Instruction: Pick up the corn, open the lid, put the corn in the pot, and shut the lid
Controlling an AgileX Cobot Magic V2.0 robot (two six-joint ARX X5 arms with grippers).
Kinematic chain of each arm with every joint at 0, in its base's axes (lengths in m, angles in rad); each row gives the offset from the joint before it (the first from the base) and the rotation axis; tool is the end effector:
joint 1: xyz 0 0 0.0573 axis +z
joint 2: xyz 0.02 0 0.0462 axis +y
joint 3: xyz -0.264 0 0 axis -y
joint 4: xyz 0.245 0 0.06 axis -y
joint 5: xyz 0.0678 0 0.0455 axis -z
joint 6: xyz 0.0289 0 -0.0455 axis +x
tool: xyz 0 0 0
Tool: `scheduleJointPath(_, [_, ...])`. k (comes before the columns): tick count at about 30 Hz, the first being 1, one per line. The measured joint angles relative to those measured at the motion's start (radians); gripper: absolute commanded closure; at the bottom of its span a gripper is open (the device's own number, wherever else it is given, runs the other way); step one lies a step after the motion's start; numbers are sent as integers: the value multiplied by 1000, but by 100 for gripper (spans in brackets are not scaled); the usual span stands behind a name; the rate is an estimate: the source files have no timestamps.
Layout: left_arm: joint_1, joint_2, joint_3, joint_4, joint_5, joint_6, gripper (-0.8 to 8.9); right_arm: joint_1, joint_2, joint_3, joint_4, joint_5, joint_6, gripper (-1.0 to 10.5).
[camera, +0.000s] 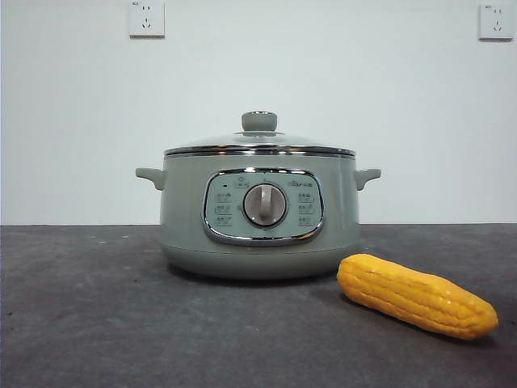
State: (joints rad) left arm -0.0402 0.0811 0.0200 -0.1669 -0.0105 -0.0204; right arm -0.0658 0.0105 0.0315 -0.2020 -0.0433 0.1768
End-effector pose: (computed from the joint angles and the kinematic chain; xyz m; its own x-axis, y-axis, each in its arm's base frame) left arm 0.0992 -0.0037 0.1480 0.9737 -0.0287 -0.2260 0.0254 0.9995 -0.0175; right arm 0.0947 -0.0050 0.1540 0.9835 -0.0214 -0.1798 0.0544 0.9820 0.1807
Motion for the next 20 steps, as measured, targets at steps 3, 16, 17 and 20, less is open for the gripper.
scheduleJointPath(3, [0,2,22,-2,54,-19,818,0,1,33,-29,-8,12,955])
scheduleJointPath(16, [0,151,240,18,146,-60,819,0,156,302,-45,-50,29,955])
scheduleJointPath(17, [0,170,257,17,148,-63,819,0,176,326,-53,-66,29,954])
scheduleJointPath(20, [0,244,319,-5,175,-78,819,0,254,419,-118,-132,19,953])
